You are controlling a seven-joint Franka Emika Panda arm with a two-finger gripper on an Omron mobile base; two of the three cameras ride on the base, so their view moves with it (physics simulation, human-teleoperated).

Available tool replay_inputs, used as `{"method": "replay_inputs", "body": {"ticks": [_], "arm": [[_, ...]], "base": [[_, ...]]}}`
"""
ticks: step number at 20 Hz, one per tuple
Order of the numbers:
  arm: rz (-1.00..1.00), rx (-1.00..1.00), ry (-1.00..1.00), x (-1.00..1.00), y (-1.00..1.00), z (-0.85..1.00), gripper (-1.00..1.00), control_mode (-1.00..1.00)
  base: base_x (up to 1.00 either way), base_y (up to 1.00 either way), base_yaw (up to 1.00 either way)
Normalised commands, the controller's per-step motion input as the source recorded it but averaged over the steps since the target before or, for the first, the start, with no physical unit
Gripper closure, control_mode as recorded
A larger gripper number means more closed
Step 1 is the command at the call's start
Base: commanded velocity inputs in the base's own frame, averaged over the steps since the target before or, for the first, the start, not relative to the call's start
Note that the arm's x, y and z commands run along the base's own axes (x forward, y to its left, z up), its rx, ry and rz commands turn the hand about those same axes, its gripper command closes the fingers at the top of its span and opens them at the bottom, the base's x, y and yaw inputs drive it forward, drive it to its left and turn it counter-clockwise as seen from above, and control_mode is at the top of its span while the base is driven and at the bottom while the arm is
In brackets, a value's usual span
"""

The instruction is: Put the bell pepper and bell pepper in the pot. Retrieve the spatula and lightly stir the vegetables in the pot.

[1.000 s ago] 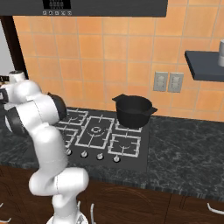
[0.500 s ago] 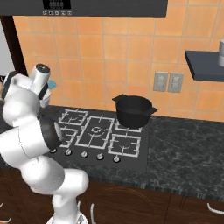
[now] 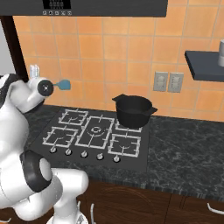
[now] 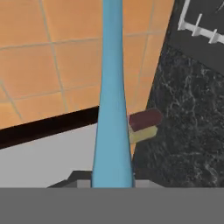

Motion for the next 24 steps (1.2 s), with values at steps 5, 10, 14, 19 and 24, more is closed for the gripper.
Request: {"method": "replay_inputs", "body": {"ticks": [5, 10, 14, 19, 24], "arm": [[-0.19, 0.77, 0.33, 0.07, -0.95, 0.78, 1.0, -1.0], [0.0, 0.88, 0.22, 0.19, -1.0, 0.39, 1.0, -1.0], [-0.08, 0.42, 0.14, 0.11, -0.93, 0.12, 1.0, -1.0], [-0.13, 0.03, 0.27, 0.45, -0.86, 0.03, 1.0, -1.0], [-0.09, 0.1, 0.27, 0.46, -0.75, 0.16, 1.0, -1.0]], "base": [[0.0, 0.0, 0.0], [0.0, 0.0, 0.0], [0.0, 0.0, 0.0], [0.0, 0.0, 0.0], [0.0, 0.0, 0.0]]}}
